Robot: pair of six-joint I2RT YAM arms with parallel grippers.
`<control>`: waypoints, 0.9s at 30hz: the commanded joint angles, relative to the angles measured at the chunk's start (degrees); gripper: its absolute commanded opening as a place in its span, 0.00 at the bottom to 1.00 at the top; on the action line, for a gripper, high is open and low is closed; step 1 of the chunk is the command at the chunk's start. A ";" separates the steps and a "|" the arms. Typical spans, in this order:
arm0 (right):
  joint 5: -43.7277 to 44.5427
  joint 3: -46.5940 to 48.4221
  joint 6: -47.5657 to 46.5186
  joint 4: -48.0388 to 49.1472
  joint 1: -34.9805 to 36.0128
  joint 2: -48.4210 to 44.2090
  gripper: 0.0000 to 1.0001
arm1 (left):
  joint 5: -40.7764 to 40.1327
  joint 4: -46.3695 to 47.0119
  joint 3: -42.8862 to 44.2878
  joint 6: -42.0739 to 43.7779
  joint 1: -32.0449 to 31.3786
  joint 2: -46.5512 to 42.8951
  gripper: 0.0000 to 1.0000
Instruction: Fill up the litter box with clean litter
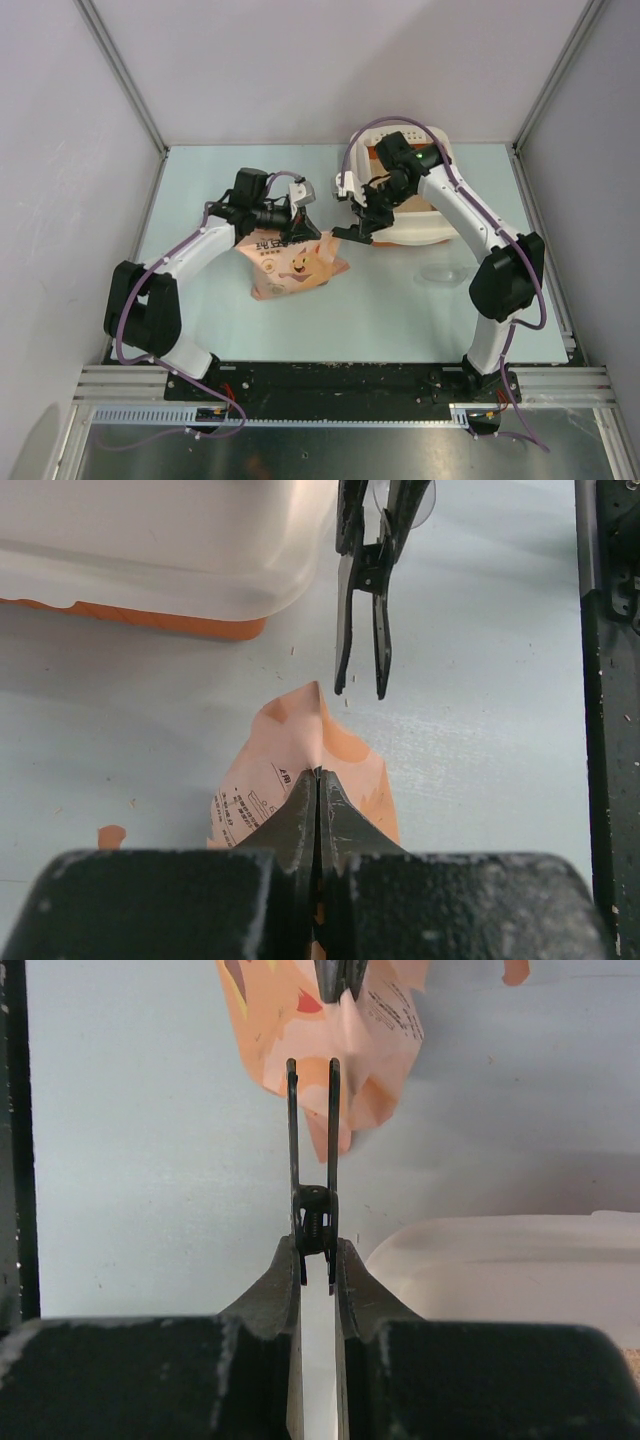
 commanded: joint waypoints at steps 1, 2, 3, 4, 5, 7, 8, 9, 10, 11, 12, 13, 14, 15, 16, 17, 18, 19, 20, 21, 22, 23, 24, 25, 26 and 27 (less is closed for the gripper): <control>2.56 1.82 -1.36 0.63 0.42 -0.68 0.00 | 1.73 1.07 -0.36 0.84 -0.69 -2.31 0.00; 3.17 1.73 -0.66 1.07 0.69 -0.68 0.00 | 1.64 1.24 -0.36 0.84 -0.69 -2.31 0.00; 3.35 1.56 -0.31 2.12 0.78 -0.60 0.00 | 1.73 1.16 -0.27 0.93 -0.69 -2.31 0.00; 3.70 1.47 0.05 2.48 0.95 -0.59 0.00 | 1.73 1.24 -0.27 0.84 -0.69 -2.31 0.00; 4.40 1.29 0.57 2.92 1.21 -0.51 0.00 | 1.73 1.16 -0.27 0.93 -0.69 -2.40 0.00; 4.67 1.12 0.84 3.80 1.39 -0.51 0.00 | 1.73 1.16 -0.27 0.93 -0.69 -2.40 0.00; 4.76 1.03 1.01 4.06 1.48 -0.42 0.00 | 1.64 1.24 -0.18 1.02 -0.69 -2.40 0.00; 4.93 0.94 1.10 4.41 1.57 -0.25 0.00 | 1.73 1.16 -0.18 1.02 -0.69 -2.40 0.00; 5.02 0.94 1.02 4.42 1.48 -0.16 0.00 | 1.82 1.16 -0.18 1.02 -0.69 -2.31 0.00; 4.93 0.94 0.76 4.24 1.65 0.19 0.00 | 1.82 1.16 -0.18 1.02 -0.69 -2.31 0.00; 4.76 1.03 0.49 3.98 1.83 0.37 0.00 | 1.73 1.16 -0.09 1.02 -0.69 -2.40 0.00; 4.76 1.11 0.40 3.80 2.00 0.63 0.00 | 1.64 1.16 -0.09 1.02 -0.69 -2.31 0.00; 4.93 1.29 0.31 3.63 2.18 0.90 0.00 | 1.64 1.24 -0.01 0.93 -0.69 -2.31 0.00; 5.02 1.29 -0.03 3.36 2.62 1.07 0.00 | 1.73 1.33 0.08 1.02 -0.69 -2.31 0.00; 5.11 1.38 -0.39 3.10 2.71 1.25 0.00 | 1.64 1.25 0.17 1.02 -0.69 -2.40 0.00; 5.20 1.47 -0.65 2.75 2.88 1.69 0.00 | 1.55 1.33 0.17 0.93 -0.69 -2.40 0.00; 5.37 1.64 -0.74 2.31 3.32 1.95 0.00 | 1.55 1.33 0.17 1.02 -0.69 -2.40 0.00; 5.37 1.82 -0.74 2.05 3.41 2.22 0.00 | 1.55 1.25 0.17 0.84 -0.69 -2.49 0.00; 5.37 1.99 -0.57 1.96 3.50 2.39 0.00 | 1.55 1.24 0.17 0.93 -0.69 -2.49 0.00; 5.37 2.08 -0.39 1.96 3.59 2.74 0.00 | 1.64 1.24 0.08 0.75 -0.69 -2.66 0.00; 5.46 2.08 -0.22 1.87 3.94 3.01 0.00 | 1.73 1.24 -0.01 0.67 -0.69 -2.75 0.01; 5.72 2.17 -0.13 1.87 3.94 3.18 0.00 | 1.82 1.33 -0.27 0.67 -0.69 -2.92 0.01; 5.72 2.34 -0.04 1.87 3.94 3.27 0.00 | 1.73 1.25 -0.36 0.58 -0.61 -3.01 0.06; 5.72 2.35 0.14 1.87 4.03 3.27 0.00 | 1.64 1.24 -0.44 0.14 -0.52 -3.36 0.11; 5.64 2.52 0.40 2.22 4.12 3.27 0.00 | 0.86 1.24 -0.79 -0.30 -0.35 -3.71 0.17; 5.72 2.69 0.58 2.48 4.12 3.27 0.00 | 0.24 1.24 -1.15 -0.56 -0.17 -4.07 0.26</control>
